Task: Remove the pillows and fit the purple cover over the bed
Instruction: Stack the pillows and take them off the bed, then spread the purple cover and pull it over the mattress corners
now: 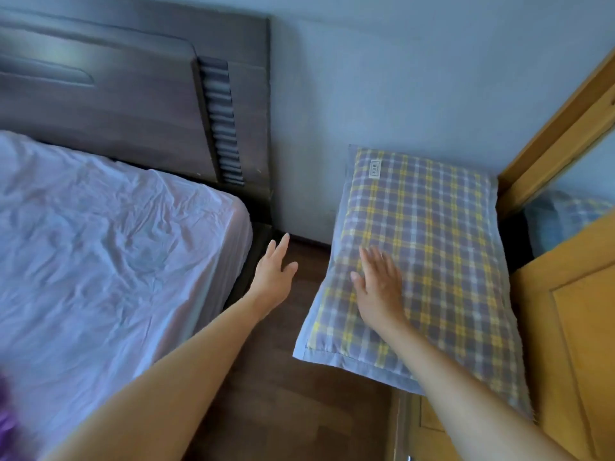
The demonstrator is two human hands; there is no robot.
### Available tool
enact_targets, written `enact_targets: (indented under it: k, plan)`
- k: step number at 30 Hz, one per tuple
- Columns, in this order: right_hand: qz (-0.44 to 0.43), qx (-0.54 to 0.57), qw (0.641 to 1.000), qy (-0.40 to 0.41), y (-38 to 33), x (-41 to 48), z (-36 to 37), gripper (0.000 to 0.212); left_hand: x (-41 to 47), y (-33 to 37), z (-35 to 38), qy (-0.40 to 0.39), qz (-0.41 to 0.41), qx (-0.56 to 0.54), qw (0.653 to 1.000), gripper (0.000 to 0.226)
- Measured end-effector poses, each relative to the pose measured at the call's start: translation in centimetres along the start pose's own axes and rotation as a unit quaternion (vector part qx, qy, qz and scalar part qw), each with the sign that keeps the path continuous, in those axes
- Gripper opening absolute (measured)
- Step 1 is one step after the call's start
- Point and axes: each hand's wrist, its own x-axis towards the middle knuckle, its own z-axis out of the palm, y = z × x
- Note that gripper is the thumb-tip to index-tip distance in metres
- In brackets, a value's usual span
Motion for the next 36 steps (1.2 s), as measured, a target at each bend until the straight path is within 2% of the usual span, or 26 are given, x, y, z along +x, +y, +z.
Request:
enact_targets:
  k: [5, 12, 21, 30, 36]
  plan:
    - [-0.077, 0.018, 0.996, -0.039, -9.1, 0.1, 5.9, 0.049, -3.1, -7.4, -9.1, 0.075, -0.04, 0.036, 0.996, 0.057]
    - [-0.162, 0.014, 0.979, -0.121, -19.9, -2.7, 14.7, 0.049, -9.1, -18.2, -19.1, 0.135, -0.124, 0.001, 0.983, 0.056]
    - [-0.247, -0.018, 0.945, -0.213, -30.6, -7.1, 23.9, 0.054, -15.5, -29.2, -26.9, 0.182, -0.203, 0.05, 0.961, 0.058]
    - [-0.28, -0.055, 0.907, -0.31, -37.8, -11.8, 31.4, 0.053, -22.0, -39.1, -31.3, 0.195, -0.289, 0.048, 0.936, 0.061]
    - [-0.3, -0.071, 0.882, -0.357, -40.1, -14.9, 35.7, 0.052, -25.4, -44.7, -29.8, 0.128, -0.343, 0.067, 0.928, 0.061]
